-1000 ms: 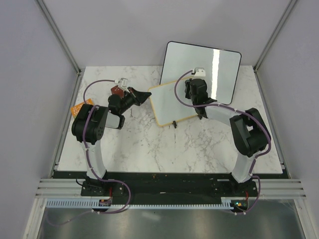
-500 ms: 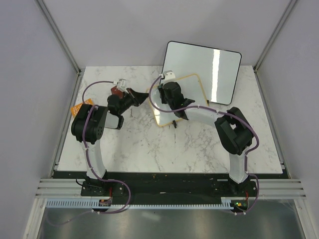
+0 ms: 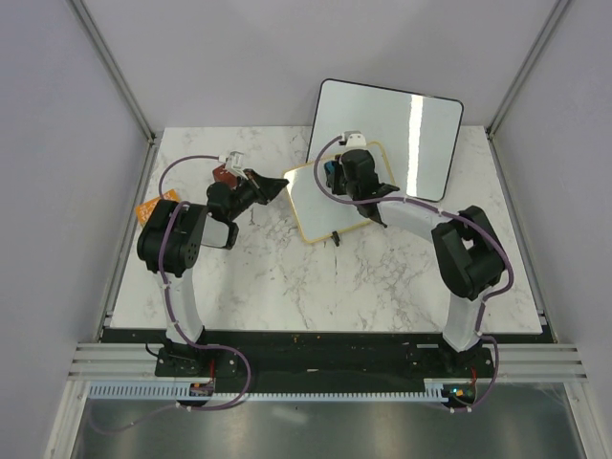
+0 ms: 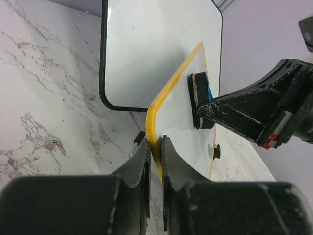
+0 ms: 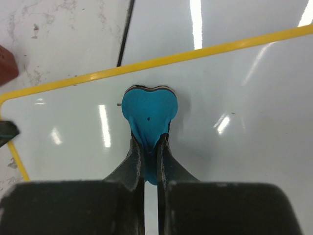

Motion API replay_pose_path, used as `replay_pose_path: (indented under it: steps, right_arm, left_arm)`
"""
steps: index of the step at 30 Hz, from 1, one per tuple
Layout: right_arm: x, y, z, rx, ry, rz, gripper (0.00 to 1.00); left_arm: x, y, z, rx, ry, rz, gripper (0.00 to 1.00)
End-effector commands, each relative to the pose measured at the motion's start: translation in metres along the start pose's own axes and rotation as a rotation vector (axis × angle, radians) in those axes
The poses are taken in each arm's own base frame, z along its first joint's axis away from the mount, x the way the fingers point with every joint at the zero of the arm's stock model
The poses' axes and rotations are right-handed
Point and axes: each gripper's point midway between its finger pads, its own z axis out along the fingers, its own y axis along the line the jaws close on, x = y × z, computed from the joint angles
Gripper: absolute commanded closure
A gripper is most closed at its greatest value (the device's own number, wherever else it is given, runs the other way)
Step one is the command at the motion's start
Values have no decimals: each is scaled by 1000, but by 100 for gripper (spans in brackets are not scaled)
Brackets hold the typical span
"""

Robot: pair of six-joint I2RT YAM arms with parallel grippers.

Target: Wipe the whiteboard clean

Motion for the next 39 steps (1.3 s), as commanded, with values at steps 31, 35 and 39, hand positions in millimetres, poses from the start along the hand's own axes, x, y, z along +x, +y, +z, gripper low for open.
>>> replay_pose_path:
  steps: [31, 35, 39]
  right_arm:
    - [174, 49, -57, -19, 331, -313, 100]
    - [169, 53, -56, -25, 322, -318, 100]
    - [162, 52, -53, -4, 303, -329, 100]
  left_arm:
    - [-10, -42, -2, 179, -33, 121, 98]
    - [-10, -42, -2, 180, -33, 120, 98]
    - [-10, -43, -1, 182, -33, 119, 98]
